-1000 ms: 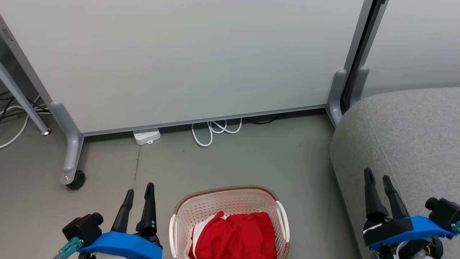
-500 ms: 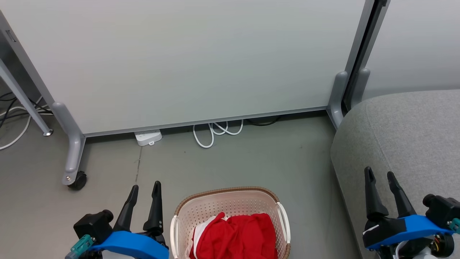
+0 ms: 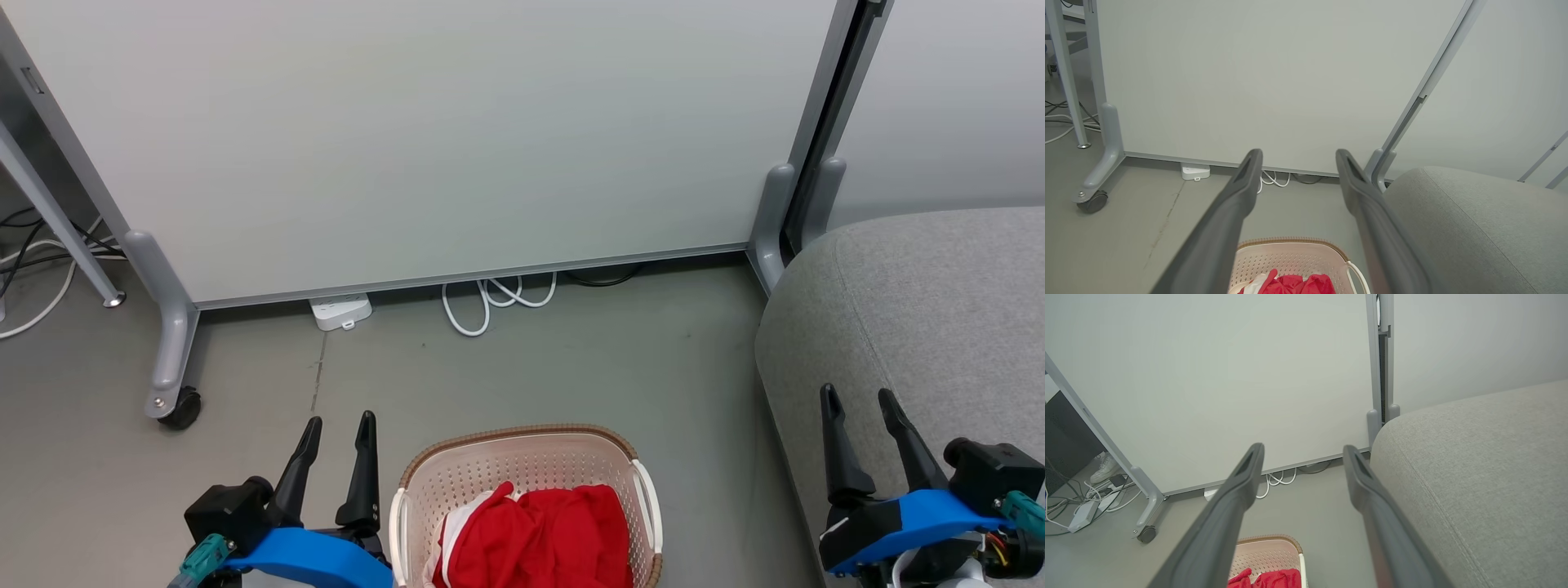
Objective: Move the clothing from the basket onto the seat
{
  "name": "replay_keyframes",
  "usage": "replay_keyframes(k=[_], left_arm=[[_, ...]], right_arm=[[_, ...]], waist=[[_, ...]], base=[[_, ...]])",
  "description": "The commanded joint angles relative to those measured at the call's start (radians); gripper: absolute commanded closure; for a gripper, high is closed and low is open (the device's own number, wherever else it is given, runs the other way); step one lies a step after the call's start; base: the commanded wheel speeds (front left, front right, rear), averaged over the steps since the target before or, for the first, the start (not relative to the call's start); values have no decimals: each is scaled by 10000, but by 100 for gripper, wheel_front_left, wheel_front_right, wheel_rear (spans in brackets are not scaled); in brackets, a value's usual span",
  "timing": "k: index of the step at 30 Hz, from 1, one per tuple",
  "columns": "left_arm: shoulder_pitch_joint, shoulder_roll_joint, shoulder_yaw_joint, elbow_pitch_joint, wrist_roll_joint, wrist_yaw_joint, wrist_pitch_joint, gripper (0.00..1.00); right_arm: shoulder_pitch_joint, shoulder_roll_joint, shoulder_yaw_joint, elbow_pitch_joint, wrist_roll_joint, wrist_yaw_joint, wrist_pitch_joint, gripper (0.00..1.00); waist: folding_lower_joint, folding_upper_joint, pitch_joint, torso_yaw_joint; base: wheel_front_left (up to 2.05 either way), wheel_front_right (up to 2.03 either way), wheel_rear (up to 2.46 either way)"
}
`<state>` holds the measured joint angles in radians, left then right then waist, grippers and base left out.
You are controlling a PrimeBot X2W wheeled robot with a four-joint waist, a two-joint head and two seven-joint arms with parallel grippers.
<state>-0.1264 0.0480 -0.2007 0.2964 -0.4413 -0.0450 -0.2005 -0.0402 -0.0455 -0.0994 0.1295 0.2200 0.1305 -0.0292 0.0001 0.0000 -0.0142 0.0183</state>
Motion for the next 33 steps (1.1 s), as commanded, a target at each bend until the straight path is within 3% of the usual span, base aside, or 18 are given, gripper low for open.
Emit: replay_keyframes(k=[1, 33], left_arm=[[-192, 37, -21, 8, 206, 94, -107, 0], [-240, 70, -78, 235, 1889, 343, -662, 0]], right_arm=[[54, -58, -18, -110, -269, 3, -10, 0], [104, -69, -49, 18, -2208, 1, -605, 0]], waist=[[0, 0, 21, -9], [-1, 0, 43, 91]], base=[[0, 0, 0], [0, 0, 0]])
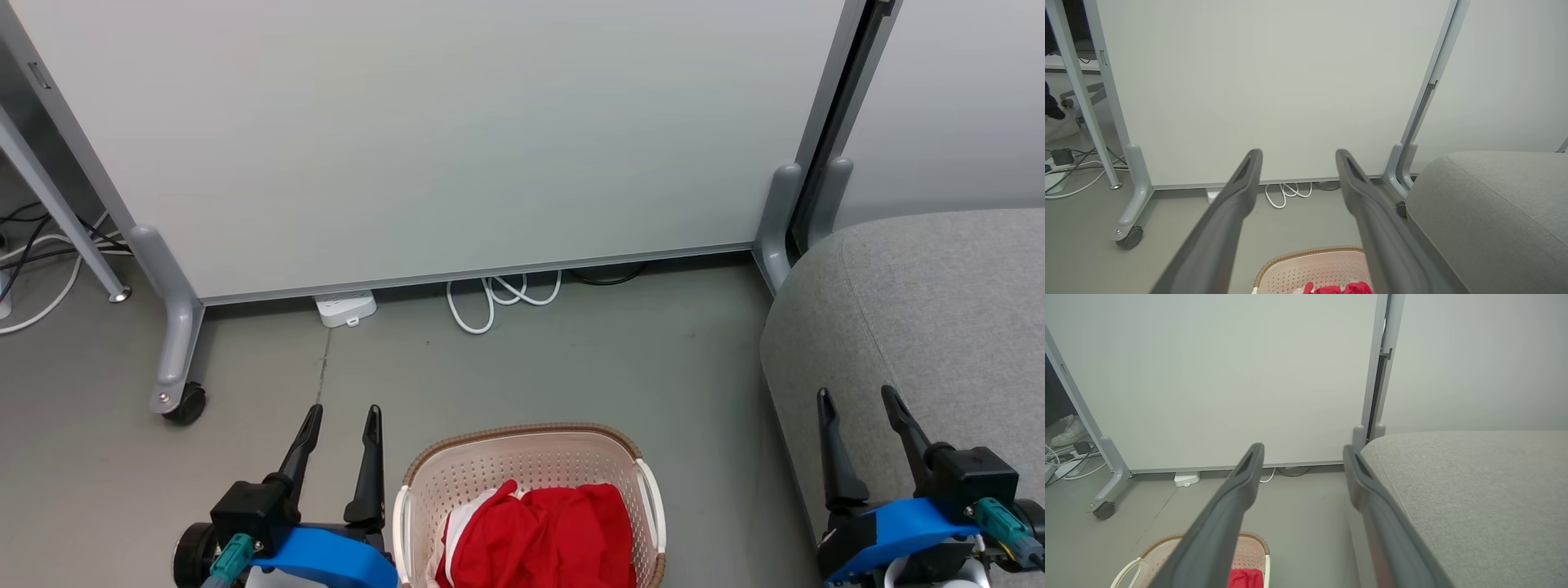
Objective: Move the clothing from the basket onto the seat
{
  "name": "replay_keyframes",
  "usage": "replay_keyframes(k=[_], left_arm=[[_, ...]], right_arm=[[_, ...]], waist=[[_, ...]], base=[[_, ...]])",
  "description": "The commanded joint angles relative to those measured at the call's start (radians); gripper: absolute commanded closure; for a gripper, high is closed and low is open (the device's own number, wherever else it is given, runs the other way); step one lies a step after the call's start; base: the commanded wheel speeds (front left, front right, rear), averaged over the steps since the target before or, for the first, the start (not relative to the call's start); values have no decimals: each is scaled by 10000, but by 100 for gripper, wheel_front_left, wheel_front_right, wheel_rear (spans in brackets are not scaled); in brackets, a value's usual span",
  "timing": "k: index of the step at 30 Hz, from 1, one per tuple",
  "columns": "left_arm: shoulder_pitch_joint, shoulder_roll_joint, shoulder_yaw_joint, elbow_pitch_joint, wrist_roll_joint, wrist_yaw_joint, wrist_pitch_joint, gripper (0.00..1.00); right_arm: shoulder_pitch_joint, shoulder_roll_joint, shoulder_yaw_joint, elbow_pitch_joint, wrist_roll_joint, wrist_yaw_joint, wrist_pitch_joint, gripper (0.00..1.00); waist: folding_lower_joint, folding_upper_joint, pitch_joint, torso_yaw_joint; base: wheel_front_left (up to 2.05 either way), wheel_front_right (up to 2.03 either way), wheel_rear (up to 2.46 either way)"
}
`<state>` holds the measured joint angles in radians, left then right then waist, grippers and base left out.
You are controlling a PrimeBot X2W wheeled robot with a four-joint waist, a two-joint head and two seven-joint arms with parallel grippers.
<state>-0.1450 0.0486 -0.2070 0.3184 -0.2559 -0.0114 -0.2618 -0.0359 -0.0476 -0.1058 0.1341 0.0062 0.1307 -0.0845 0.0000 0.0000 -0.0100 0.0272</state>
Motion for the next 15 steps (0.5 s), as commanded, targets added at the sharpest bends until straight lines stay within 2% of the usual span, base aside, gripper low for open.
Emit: replay_keyframes(k=[1, 15], left_arm=[[-54, 65, -3, 16, 39, 9, -48, 0], [-1, 73, -10, 225, -3, -56, -16, 0]], right_arm=[[61, -48, 19, -19, -66, 1, -54, 0], [13, -45, 101, -82, -29, -1, 5, 0]], waist=[[0, 0, 1, 6], [0, 0, 100, -13]], base=[[0, 0, 0], [0, 0, 0]])
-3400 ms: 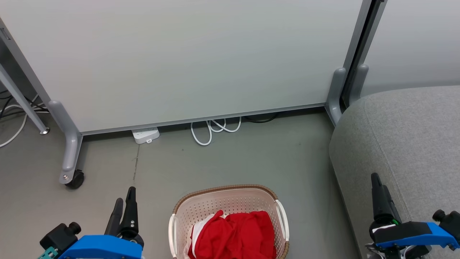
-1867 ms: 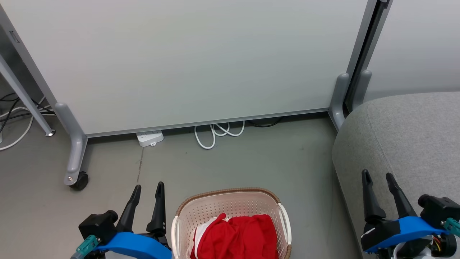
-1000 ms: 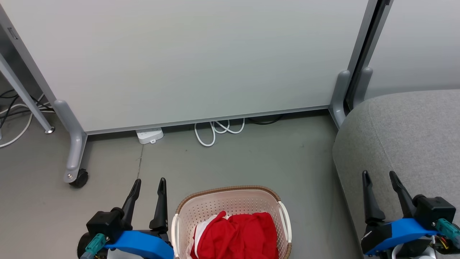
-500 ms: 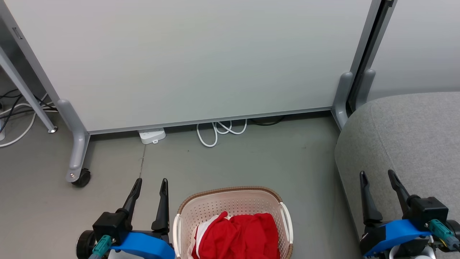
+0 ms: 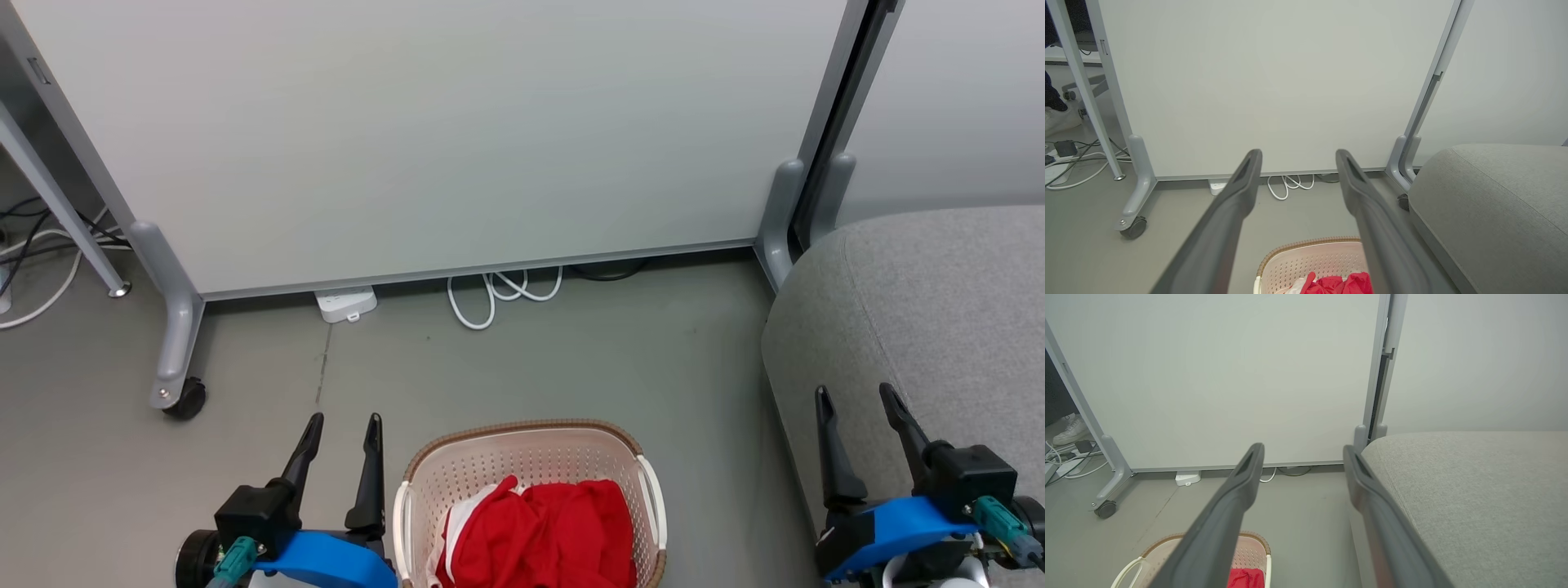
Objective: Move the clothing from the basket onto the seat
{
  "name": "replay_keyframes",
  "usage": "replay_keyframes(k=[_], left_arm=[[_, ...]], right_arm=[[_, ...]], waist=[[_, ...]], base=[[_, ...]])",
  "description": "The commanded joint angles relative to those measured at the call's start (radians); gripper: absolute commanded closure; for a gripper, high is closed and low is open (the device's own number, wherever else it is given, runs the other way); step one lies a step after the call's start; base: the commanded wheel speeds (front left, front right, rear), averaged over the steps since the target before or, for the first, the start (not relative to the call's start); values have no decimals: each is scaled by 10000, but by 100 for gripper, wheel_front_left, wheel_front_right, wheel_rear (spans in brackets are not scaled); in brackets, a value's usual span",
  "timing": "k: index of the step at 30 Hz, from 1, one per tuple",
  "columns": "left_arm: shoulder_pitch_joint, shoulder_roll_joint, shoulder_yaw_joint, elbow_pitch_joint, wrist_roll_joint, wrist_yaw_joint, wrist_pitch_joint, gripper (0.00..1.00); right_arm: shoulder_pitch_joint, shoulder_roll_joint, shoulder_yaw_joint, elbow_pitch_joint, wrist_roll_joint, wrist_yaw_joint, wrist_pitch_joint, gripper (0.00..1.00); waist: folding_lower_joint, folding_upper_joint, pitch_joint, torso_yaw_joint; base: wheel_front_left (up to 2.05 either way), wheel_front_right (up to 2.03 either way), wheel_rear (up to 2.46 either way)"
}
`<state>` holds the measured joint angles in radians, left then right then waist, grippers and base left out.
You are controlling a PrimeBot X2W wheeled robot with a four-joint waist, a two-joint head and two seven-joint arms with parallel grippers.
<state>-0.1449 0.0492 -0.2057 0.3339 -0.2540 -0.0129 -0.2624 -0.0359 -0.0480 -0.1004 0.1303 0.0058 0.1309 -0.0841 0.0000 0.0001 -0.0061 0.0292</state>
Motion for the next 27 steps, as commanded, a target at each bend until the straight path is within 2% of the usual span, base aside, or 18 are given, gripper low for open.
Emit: replay_keyframes(k=[1, 9, 19, 27], left_arm=[[-49, 65, -67, 132, -22, -54, 22, 0], [-1275, 169, -218, 1227, 7, -251, 356, 0], [-3645, 508, -423, 3502, 219, -481, 877, 0], [-5293, 1044, -348, 5039, 330, -318, 1429, 0]], right_arm=[[-74, -40, 85, -84, -25, -1, 25, 0], [-1336, -38, 602, -829, -150, -3, 141, 0], [-3062, -34, 1327, -1448, 247, -3, -138, 0], [-3777, -24, 1746, -1310, 1060, -3, -797, 0]], waist=[[0, -1, 155, -66], [0, -1, 2041, -585], [0, -1, 4971, -1836], [0, -1, 6845, -2853]], base=[[0, 0, 0], [0, 0, 0], [0, 0, 0], [0, 0, 0]])
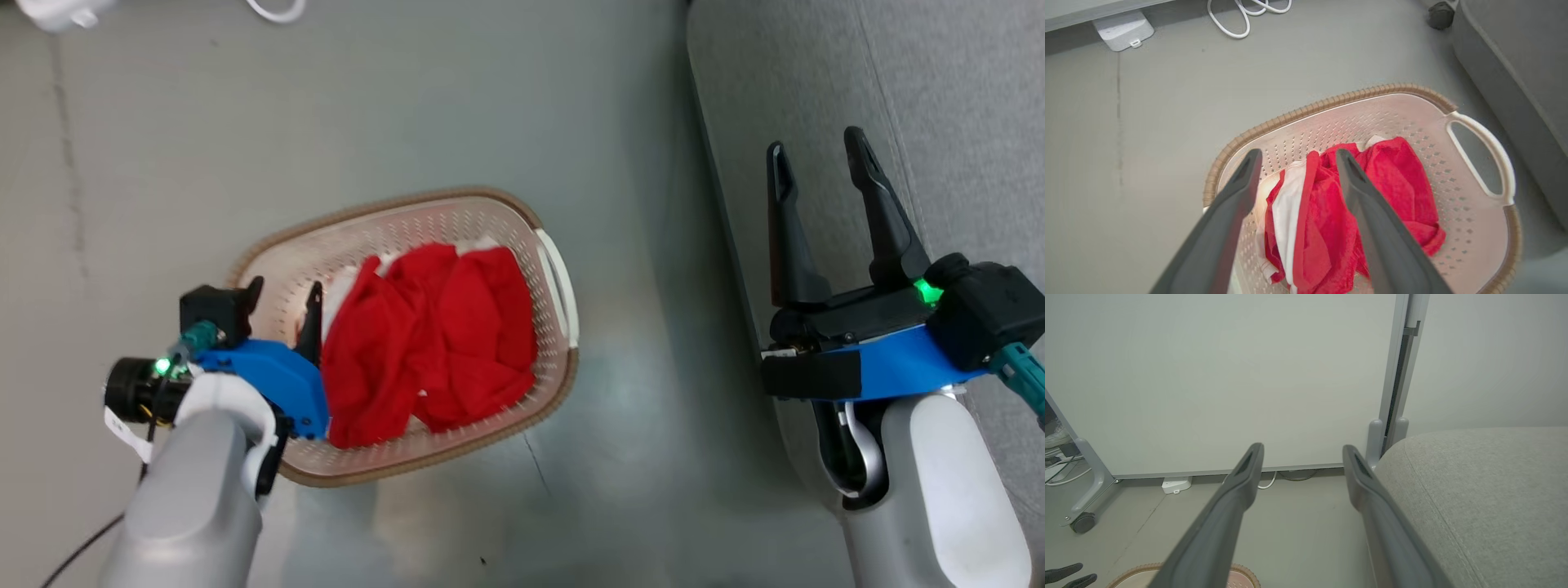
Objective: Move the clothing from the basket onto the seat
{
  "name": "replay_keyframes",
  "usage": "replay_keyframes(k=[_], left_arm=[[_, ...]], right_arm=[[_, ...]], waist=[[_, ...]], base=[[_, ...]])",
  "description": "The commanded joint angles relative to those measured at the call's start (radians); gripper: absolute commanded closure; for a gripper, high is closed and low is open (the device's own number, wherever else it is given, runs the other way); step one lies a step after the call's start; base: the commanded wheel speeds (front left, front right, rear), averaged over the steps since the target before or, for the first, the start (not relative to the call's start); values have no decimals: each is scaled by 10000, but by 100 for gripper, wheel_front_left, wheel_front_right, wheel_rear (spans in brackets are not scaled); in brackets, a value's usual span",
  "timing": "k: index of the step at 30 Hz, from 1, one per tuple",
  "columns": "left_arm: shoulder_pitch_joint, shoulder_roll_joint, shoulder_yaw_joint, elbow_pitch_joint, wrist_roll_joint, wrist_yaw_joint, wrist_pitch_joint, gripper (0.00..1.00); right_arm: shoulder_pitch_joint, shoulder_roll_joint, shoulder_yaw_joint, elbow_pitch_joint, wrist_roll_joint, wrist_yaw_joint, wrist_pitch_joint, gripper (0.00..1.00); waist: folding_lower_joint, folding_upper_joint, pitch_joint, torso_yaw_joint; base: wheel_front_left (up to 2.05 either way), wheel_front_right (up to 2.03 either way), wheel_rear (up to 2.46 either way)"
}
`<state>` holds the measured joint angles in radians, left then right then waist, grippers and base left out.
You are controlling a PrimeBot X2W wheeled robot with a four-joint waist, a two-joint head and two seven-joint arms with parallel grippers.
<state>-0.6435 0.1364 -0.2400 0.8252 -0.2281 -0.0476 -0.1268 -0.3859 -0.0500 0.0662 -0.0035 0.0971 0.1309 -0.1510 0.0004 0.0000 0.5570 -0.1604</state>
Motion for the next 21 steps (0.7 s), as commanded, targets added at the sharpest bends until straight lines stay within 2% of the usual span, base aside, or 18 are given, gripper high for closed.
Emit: replay_keyframes(k=[1, 7, 16, 17, 21], left_arm=[[-483, 249, -37, 289, 133, 49, 141, 0], [-1261, 763, -232, 1149, 407, 176, 826, 0], [-1849, 1426, -244, 1732, 611, 772, 1433, 0], [-1919, 1561, -175, 1855, 587, 948, 1633, 0], [-1942, 1670, -159, 1994, 531, 1087, 2005, 0]], right_arm=[[-363, -5, 137, 76, 241, -3, -228, 0], [-791, -4, 598, 428, 844, -3, -725, 0], [-1204, -4, 1203, 922, 1586, -3, -1080, 0], [-1257, -4, 1378, 1016, 1782, -3, -1122, 0], [-1324, -4, 1521, 1090, 2086, -3, -1143, 0]], waist=[[-4, 0, 1397, -1074], [-4, 0, 2271, -1754], [-4, 0, 2931, -2447], [-4, 0, 3040, -2582], [-4, 0, 3143, -2727]], base=[[0, 0, 0], [0, 0, 0], [0, 0, 0], [0, 0, 0], [0, 0, 0]])
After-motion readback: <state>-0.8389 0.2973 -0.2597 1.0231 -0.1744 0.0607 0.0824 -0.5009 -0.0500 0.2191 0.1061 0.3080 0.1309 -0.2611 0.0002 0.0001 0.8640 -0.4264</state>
